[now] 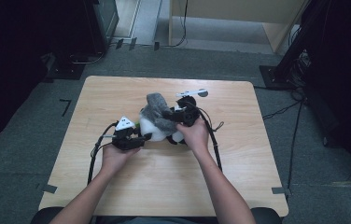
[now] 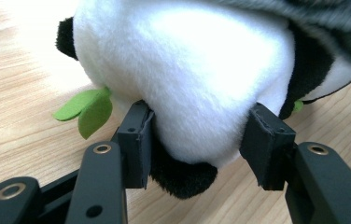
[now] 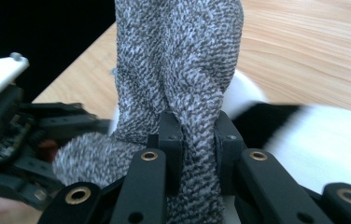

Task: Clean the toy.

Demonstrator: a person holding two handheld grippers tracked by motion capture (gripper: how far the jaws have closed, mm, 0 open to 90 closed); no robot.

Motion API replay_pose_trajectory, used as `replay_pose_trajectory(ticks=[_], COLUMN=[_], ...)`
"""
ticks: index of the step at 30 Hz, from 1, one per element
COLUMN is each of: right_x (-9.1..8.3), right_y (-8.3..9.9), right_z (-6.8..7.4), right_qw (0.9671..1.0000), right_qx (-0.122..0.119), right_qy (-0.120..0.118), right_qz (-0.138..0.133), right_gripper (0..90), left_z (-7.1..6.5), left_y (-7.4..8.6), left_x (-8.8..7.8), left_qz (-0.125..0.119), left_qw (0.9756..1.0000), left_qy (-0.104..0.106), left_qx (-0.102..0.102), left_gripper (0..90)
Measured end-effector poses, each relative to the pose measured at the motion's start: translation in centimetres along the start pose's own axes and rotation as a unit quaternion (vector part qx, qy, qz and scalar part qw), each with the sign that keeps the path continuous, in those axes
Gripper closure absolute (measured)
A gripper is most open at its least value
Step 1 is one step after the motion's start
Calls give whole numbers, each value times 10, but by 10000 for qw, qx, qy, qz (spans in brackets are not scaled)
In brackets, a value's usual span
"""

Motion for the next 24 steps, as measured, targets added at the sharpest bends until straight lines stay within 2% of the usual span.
replay_pose_trajectory(ticks=[4, 8, 13, 24], right_x=[-18, -36, -55, -87], right_y=[7, 10, 16, 43], right_z=[-16, -25, -43, -85], right_qw=[9998, 9995, 9985, 9942], right_qx=[123, 94, 272, 608], right_qy=[38, 208, 327, 778], right_qz=[-117, -199, -336, -432], right_gripper=[784, 789, 790, 796], left_z=[-1, 0, 0, 1], left_y=[0, 0, 0, 1], left_x=[1, 1, 1, 1], left_qz=[-11, -4, 24, 47], left_qw=[10000, 10000, 10000, 9999], left_qy=[22, 36, 37, 95], left_qx=[-10, -16, -22, -42], left_gripper=[489, 492, 492, 493])
Point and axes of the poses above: each handheld gripper's, and its own axes: x roughly forward along the jaws, y roughly out of its underside, z roughly to its left, the point moved 5 cm from there along x, roughly forward along the jaws, and after that the axes turned 6 degrees about z, right-handed, at the moved point
